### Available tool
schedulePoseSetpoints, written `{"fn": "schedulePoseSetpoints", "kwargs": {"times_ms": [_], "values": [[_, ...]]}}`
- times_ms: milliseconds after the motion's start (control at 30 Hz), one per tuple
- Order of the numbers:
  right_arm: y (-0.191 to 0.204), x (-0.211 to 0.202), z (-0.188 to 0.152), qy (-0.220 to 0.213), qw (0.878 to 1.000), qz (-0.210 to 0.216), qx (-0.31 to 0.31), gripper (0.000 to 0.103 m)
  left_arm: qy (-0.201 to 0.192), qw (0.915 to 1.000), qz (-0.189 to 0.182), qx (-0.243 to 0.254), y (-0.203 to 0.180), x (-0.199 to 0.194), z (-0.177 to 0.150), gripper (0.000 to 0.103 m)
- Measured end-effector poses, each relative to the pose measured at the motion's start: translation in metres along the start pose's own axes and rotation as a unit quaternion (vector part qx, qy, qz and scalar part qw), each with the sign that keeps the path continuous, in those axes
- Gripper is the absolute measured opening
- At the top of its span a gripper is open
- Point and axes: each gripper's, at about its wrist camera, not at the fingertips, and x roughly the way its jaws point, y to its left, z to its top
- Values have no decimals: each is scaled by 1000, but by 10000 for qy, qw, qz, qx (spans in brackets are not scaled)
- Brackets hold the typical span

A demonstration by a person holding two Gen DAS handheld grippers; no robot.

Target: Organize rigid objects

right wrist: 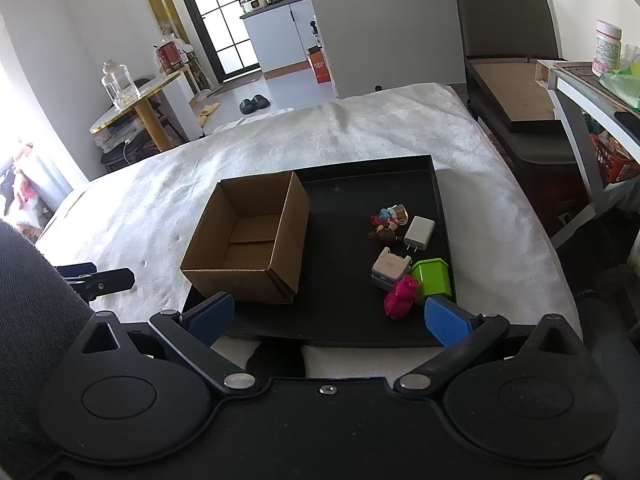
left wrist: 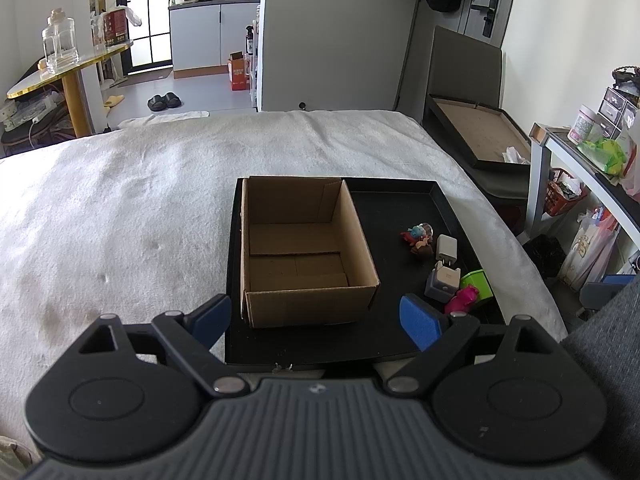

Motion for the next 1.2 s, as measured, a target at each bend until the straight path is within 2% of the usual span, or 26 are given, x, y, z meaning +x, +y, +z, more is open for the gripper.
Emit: {"fn": "schedulePoseSetpoints", "kwargs": {"times_ms": [33,500,1200], "values": [[-4,8,11,21,10000,-2,56,103,2,10000,-3,0,0,0,0,91],[-3,7,7,28,10000,0,49,103,27,10000,1,28,0,-1,2,91],[-5,9,9,18,9999,112,-6,103,43,9998,-193,100,-3,6,6,91]]}}
